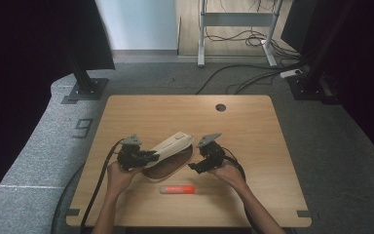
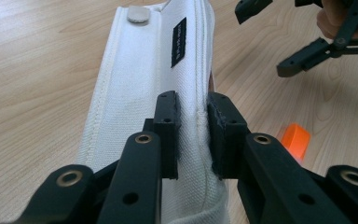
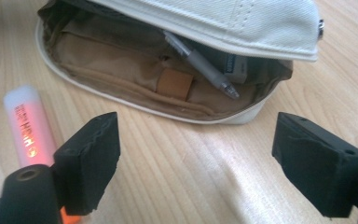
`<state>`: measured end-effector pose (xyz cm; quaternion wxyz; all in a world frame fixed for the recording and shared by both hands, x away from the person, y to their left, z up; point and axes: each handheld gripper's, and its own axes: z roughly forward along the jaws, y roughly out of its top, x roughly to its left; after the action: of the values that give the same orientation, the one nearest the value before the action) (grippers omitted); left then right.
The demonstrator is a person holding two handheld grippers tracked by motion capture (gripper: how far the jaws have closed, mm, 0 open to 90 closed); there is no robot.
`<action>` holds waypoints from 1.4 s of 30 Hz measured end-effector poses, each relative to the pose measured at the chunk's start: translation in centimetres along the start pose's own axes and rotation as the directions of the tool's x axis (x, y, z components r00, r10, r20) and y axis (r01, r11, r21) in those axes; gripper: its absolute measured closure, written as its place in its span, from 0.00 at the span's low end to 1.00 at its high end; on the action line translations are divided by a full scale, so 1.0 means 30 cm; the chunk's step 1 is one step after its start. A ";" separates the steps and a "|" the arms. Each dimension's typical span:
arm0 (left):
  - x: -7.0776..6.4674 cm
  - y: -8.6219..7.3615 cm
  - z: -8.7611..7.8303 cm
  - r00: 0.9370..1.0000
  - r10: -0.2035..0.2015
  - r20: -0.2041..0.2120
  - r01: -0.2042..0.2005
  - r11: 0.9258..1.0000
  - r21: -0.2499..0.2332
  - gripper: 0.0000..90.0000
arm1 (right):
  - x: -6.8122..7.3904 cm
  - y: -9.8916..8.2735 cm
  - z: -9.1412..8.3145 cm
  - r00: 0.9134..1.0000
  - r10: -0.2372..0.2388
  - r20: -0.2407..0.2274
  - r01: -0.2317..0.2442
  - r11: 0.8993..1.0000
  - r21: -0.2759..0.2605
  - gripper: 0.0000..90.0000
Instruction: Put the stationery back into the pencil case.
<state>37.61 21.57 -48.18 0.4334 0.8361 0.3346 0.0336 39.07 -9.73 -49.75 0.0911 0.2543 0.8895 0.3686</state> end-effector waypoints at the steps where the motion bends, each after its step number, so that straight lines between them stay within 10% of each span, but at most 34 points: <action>1: 0.000 0.000 0.000 1.000 0.000 0.000 0.000 1.000 0.000 0.83 | 0.004 -0.003 -0.002 1.000 -0.005 -0.001 0.005 1.000 0.002 0.15; 19: -0.001 -0.001 0.002 1.000 0.002 0.001 -0.002 1.000 0.001 0.83 | 0.069 -0.046 -0.018 1.000 -0.015 -0.008 0.015 1.000 -0.006 0.00; 42: -0.004 0.001 -0.001 1.000 0.009 -0.002 -0.009 1.000 0.005 0.82 | 0.202 -0.083 0.025 0.992 -0.086 -0.097 0.086 0.996 0.002 0.08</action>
<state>37.52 21.50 -48.12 0.4308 0.8386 0.3317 0.0357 33.19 -7.61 -51.89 0.0628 0.1978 0.9040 0.3737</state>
